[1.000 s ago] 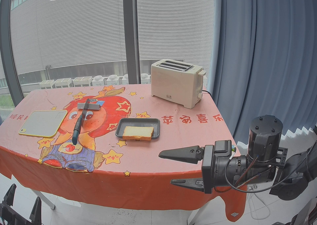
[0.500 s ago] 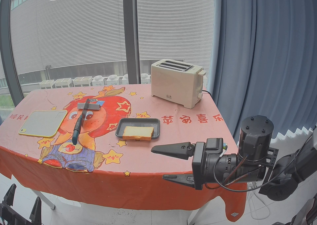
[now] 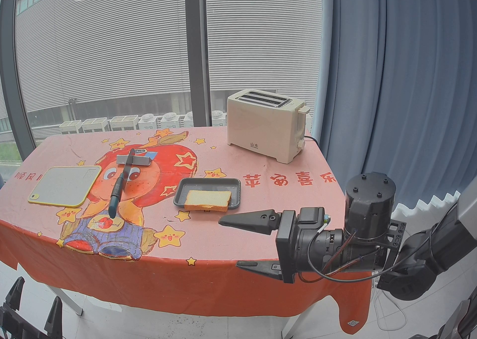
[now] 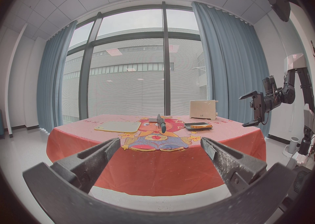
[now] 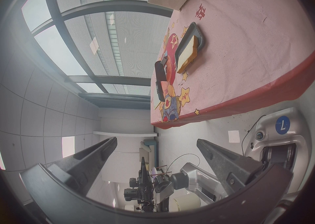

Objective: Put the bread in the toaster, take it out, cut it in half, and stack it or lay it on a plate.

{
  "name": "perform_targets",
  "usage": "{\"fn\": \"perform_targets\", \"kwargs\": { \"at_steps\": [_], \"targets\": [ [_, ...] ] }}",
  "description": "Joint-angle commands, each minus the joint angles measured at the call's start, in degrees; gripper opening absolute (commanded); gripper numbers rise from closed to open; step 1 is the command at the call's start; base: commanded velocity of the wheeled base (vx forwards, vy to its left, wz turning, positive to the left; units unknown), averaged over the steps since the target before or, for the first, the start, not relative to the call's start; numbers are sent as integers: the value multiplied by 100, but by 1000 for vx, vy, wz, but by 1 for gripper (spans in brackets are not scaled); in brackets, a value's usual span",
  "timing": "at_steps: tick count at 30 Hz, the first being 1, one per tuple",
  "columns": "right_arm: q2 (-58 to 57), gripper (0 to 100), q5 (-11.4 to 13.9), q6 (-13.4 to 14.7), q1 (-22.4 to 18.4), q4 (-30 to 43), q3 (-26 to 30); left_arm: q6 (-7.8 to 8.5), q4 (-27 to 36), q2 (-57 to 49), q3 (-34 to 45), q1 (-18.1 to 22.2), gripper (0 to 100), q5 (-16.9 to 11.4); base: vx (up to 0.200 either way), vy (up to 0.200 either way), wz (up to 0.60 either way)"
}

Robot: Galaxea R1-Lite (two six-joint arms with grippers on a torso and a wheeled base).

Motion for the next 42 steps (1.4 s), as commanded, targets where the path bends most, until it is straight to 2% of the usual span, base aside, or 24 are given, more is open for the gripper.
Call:
{"fn": "perform_targets", "kwargs": {
  "at_steps": [1, 42],
  "targets": [
    [66, 100, -1, 15, -3, -2, -49, -1, 0, -75, 101, 0, 100, 2, 0, 0, 0],
    [761, 100, -10, 41, -179, 33, -858, -1, 0, -84, 101, 0, 100, 2, 0, 0, 0]
  ]
}}
